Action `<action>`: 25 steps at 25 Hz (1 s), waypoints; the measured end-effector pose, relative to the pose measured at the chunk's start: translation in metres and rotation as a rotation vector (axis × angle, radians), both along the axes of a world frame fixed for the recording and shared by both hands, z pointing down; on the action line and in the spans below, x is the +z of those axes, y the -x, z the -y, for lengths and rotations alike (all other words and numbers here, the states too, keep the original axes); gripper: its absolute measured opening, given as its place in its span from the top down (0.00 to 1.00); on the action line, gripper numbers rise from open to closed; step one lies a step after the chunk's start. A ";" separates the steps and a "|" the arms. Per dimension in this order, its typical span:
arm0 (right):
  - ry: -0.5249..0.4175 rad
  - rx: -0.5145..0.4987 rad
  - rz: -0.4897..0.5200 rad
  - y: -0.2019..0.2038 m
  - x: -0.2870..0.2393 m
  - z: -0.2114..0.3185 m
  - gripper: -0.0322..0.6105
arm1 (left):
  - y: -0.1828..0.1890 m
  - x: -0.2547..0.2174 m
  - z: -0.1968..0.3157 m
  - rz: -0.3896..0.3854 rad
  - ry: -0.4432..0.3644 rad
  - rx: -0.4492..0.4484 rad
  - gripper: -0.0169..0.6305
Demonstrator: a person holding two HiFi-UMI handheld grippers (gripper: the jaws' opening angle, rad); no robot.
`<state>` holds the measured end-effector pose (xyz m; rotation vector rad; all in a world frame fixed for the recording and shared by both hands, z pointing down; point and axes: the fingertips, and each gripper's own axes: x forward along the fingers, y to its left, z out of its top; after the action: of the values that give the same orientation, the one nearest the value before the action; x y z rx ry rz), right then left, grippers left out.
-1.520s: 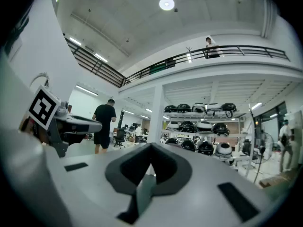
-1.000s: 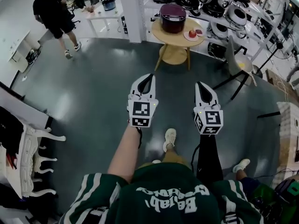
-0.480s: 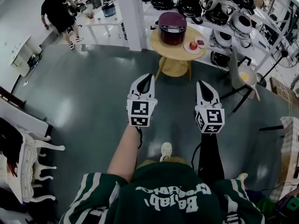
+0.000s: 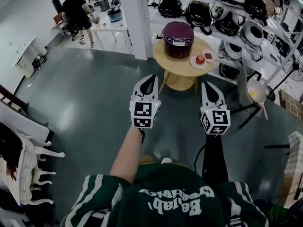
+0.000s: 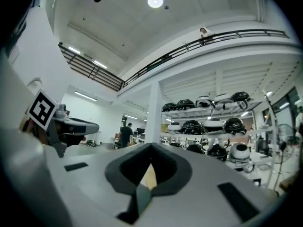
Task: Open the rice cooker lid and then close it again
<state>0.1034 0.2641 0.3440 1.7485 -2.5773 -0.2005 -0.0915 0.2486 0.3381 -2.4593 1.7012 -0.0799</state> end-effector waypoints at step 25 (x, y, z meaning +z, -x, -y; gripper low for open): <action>-0.020 -0.007 -0.058 0.028 -0.011 0.306 0.94 | -0.018 0.003 0.327 -0.013 0.024 0.117 0.97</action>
<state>0.0756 -0.0421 0.3334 1.7137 -2.5504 -0.2732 -0.0733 -0.0788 0.3409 -2.5765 1.5659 -0.0710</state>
